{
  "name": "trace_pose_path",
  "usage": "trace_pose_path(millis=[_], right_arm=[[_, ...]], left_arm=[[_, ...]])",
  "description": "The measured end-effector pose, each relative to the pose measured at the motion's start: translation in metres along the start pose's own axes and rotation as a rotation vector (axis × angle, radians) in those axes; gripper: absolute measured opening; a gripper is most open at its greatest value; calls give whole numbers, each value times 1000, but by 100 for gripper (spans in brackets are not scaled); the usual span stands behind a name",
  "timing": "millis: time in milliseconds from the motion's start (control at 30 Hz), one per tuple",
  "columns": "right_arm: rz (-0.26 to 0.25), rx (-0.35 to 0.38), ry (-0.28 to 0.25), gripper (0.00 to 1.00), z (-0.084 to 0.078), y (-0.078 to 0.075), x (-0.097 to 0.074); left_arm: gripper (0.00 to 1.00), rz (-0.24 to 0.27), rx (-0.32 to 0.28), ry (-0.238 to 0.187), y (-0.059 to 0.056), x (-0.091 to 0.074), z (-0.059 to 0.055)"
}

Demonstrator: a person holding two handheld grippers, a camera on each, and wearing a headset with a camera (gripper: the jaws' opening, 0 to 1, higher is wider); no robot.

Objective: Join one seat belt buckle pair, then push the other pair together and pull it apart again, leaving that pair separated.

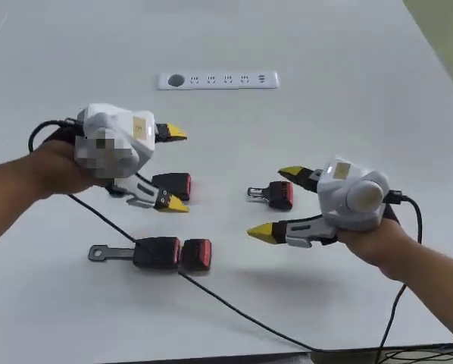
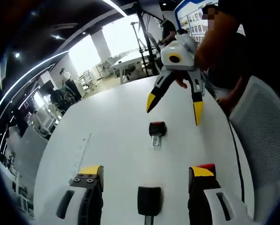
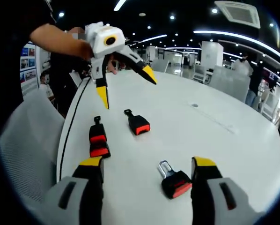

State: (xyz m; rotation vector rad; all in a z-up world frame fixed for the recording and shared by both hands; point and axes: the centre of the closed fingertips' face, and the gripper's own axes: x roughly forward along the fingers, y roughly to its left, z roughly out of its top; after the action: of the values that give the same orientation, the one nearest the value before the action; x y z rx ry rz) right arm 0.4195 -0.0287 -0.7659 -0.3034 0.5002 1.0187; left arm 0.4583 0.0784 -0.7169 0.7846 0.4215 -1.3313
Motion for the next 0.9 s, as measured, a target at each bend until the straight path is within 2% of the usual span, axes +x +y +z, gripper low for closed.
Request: trace_pose_path(millis=[67, 100, 167, 267, 333, 400, 467, 600, 700, 900], right_arm=[[-17, 15, -12, 78, 2, -12, -4], [-19, 19, -12, 79, 2, -15, -4], [-29, 19, -5, 79, 1, -23, -6], [-32, 20, 8, 79, -1, -32, -8], [-35, 21, 6, 80, -1, -39, -9], [-25, 29, 3, 80, -2, -42, -9], [-19, 30, 17, 80, -8, -45, -7], [4, 43, 48, 80, -19, -43, -2], [27, 44, 75, 80, -29, -42, 4], [73, 50, 121, 77, -46, -43, 16]], left_arm=[[77, 23, 11, -28, 21, -5, 13], [77, 30, 32, -33, 27, -6, 16], [76, 40, 129, 27, 42, -10, 9], [72, 35, 68, 6, 55, -15, 6], [73, 41, 49, 17, 62, -16, -5], [73, 12, 33, 29, 56, -13, -19], [73, -15, -15, 59, 46, -6, -39], [73, -41, -70, 55, 30, 7, -60], [73, -83, -103, 80, 13, 19, -82], [72, -107, -163, 92, 0, 36, -105]])
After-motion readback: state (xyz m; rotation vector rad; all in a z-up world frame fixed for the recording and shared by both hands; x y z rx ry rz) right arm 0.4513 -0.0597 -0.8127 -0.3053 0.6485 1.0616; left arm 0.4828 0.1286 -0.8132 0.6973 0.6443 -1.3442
